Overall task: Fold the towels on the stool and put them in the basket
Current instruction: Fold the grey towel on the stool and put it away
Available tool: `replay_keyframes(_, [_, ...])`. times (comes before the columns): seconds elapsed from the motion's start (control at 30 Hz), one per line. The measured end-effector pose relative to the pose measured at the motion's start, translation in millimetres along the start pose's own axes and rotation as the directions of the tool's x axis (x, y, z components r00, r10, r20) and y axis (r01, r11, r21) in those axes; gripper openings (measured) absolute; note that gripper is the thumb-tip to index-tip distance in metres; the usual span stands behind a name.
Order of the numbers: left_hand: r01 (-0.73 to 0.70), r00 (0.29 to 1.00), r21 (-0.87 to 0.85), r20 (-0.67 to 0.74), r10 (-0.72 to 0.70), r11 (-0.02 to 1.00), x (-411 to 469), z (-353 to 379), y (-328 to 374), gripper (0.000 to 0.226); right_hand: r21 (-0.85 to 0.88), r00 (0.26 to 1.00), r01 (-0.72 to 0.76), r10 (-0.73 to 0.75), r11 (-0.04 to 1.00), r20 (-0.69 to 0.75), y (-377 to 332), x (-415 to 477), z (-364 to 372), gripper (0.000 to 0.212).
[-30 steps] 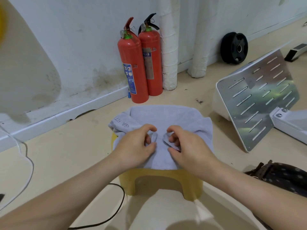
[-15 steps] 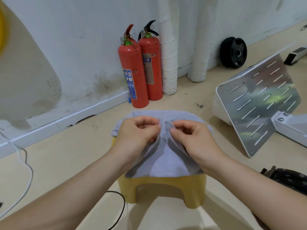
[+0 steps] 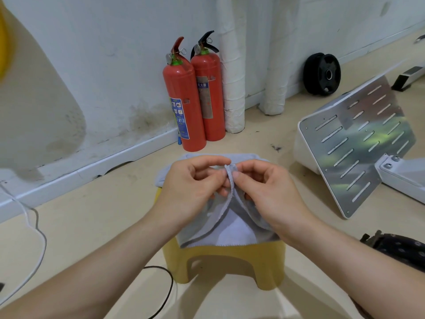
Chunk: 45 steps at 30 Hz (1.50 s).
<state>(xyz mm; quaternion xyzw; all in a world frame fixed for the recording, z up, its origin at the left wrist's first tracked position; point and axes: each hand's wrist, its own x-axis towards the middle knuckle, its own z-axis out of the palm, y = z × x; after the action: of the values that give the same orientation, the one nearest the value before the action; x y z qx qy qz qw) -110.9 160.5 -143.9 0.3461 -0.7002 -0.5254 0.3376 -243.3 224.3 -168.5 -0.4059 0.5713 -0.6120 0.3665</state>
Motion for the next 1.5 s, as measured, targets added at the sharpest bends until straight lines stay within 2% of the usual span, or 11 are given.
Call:
replay_keyframes(0.13, [-0.13,0.988,0.181,-0.054,0.142,0.975,1.1,-0.9,0.4,0.01,-0.008,0.999,0.049,-0.049,0.999,0.007,1.6,-1.3,3.4,0.009])
replay_keyframes(0.27, [-0.274,0.946,0.428,-0.044,0.322,0.861,3.7,-7.9,1.1,0.014,-0.05,0.991,0.13,-0.13,0.99,-0.003,0.6,-2.9,3.4,0.01])
replay_keyframes(0.5, [-0.33,0.931,0.45,0.01,0.365,0.83,4.8,-9.6,0.5,0.018,-0.185,0.978,0.2,-0.206,0.962,-0.016,-1.6,-6.7,1.1,0.011])
replay_keyframes(0.63, [-0.452,0.88,0.512,0.12,0.46,0.73,7.8,-12.8,-1.6,0.025,-0.217,0.973,0.22,-0.229,0.951,-0.016,-3.2,-7.3,0.8,0.013])
replay_keyframes(0.9, [-0.522,0.823,0.597,0.164,0.544,0.61,13.9,-16.7,4.8,0.006,-0.214,0.977,0.21,-0.212,0.954,0.013,-8.1,-7.0,1.7,0.014])
replay_keyframes(0.97, [-0.491,0.837,0.545,0.08,0.541,0.679,17.6,-16.2,14.6,0.007,-0.319,0.977,0.212,-0.212,0.924,0.033,-9.5,-3.9,-2.0,0.016])
replay_keyframes(1.03, [-0.425,0.858,0.439,-0.085,0.507,0.792,26.6,-18.3,30.4,0.013,-0.467,0.98,0.186,-0.196,0.865,0.029,-12.9,1.3,-9.8,0.021])
replay_keyframes(1.17, [-0.38,0.832,0.217,-0.346,0.435,0.899,51.5,-31.2,73.0,0.021,-0.623,0.995,0.084,-0.103,0.778,0.005,-32.3,19.1,-32.2,0.03])
replay_keyframes(1.3, [-0.403,0.743,0.122,-0.535,0.402,0.907,67.0,-57.4,109.3,0.018,-0.696,1.0,-0.005,-0.009,0.718,-0.017,-72.6,45.6,-60.5,0.027])
replay_keyframes(1.4, [-0.442,0.674,0.094,-0.622,0.399,0.892,71.8,-80.8,135.4,0.015,-0.631,0.998,-0.056,0.04,0.773,-0.041,-116.4,63.6,-85.3,0.021])
replay_keyframes(1.5, [-0.495,0.623,0.095,-0.653,0.429,0.864,72.8,-96.0,163.3,0.017,-0.571,0.985,-0.043,-0.06,0.82,-0.161,-160.3,79.5,-97.8,0.018])
